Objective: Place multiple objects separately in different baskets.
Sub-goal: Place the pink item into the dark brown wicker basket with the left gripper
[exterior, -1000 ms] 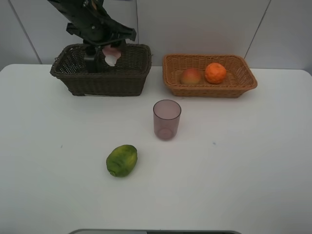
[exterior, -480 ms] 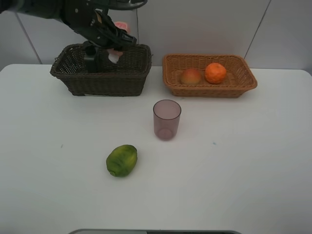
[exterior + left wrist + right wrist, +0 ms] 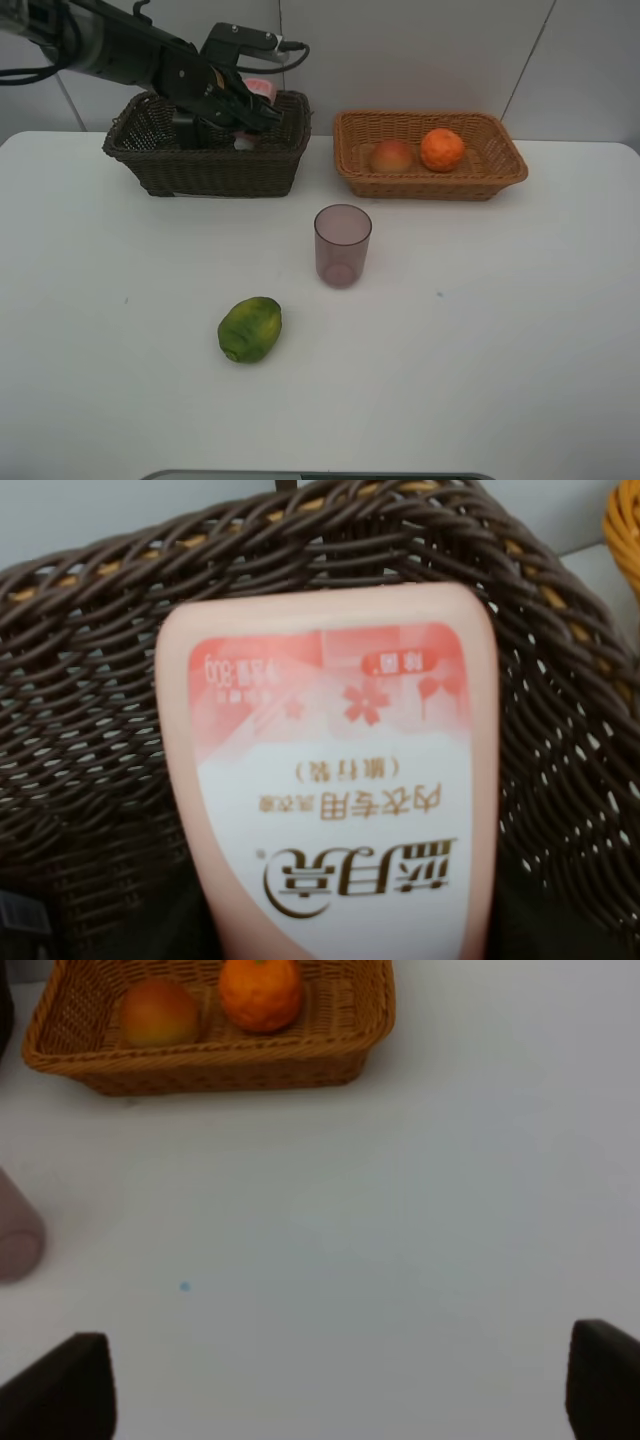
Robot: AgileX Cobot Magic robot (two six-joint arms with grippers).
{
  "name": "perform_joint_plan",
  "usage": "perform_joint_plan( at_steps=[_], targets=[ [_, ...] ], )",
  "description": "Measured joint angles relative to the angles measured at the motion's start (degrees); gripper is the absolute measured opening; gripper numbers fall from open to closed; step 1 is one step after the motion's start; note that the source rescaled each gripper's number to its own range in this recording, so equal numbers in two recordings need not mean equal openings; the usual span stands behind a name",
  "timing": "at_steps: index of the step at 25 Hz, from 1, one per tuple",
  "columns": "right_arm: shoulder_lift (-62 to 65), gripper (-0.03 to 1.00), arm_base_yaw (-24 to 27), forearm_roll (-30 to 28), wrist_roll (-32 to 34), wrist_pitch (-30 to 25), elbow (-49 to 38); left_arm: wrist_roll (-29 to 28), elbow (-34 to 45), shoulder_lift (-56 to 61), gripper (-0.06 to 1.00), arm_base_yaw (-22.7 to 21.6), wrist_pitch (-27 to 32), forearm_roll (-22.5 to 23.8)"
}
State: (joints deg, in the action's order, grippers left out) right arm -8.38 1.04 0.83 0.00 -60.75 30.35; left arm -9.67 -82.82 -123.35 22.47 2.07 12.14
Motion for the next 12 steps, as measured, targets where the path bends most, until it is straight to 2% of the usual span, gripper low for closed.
perform_joint_plan(
  at_steps=[10,12],
  targets=[
    [0.0,1.0,0.0,0.0,0.0,0.0,0.0,0.0,0.0,-0.11,0.62,0.0,-0.61,0.0],
    [0.0,1.0,0.0,0.0,0.0,0.0,0.0,0.51,0.0,-0.11,0.69,0.0,-0.79,0.0]
  ],
)
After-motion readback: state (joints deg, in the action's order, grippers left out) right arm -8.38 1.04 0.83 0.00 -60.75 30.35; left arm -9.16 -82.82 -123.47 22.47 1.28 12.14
